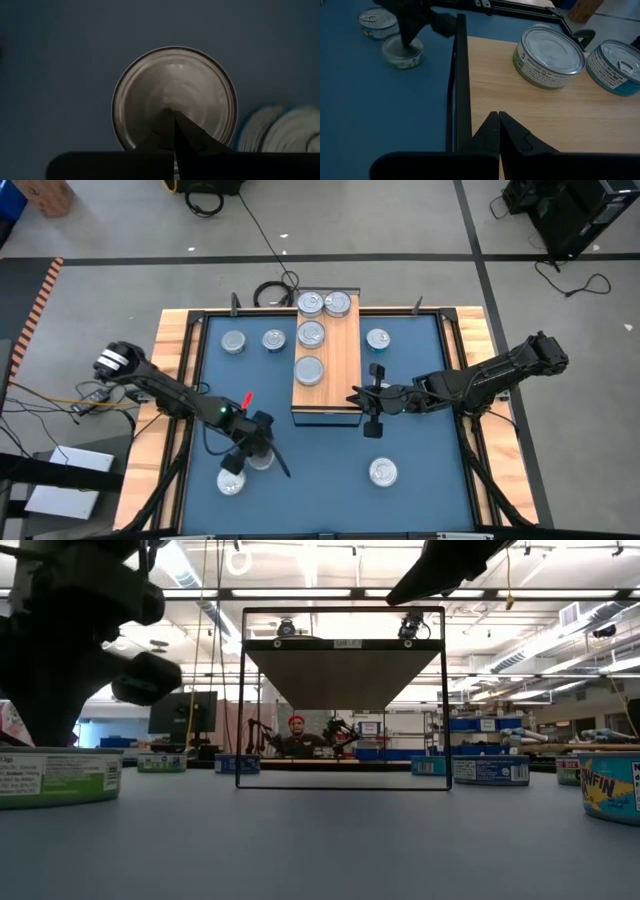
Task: Stack canned seafood by type on shelf
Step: Move the green tuna can to the middle right of the table
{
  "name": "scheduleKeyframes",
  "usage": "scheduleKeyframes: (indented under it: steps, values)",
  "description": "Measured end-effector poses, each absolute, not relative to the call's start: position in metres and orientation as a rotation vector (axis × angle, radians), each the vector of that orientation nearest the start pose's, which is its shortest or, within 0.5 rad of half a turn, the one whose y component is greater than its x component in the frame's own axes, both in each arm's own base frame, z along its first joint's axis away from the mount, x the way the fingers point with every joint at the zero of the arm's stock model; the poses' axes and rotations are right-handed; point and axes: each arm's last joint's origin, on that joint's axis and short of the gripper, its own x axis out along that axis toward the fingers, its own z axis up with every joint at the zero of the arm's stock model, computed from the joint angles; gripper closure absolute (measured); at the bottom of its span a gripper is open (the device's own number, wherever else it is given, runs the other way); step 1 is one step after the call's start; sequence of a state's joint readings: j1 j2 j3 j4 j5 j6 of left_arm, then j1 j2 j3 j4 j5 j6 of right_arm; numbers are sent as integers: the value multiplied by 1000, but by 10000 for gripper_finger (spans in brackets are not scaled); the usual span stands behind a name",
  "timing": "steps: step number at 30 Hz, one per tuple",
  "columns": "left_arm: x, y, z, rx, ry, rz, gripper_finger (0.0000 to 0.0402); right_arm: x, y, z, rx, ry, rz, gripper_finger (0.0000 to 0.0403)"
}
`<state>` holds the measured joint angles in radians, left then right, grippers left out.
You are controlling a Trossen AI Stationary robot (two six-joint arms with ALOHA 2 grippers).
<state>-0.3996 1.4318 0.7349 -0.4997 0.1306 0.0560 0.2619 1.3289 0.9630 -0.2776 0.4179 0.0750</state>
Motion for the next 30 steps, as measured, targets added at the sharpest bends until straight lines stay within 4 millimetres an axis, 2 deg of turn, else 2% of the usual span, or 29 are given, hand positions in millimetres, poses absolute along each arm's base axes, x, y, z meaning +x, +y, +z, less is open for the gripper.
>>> scheduleKeyframes:
  steps: [5, 15, 24, 30]
  values:
    - [209, -88, 166, 267, 1317, -356, 401, 275, 61, 270, -148, 618, -174, 398]
    - [192, -71, 169, 268, 1471, -112, 401, 275, 61, 270, -148, 617, -177, 398]
    - [193, -52, 174, 205, 1464, 23, 401, 275, 61, 270, -149, 619, -178, 398]
    - [195, -42, 186, 165, 1414, 67, 401, 274, 61, 270, -151, 623, -178, 398]
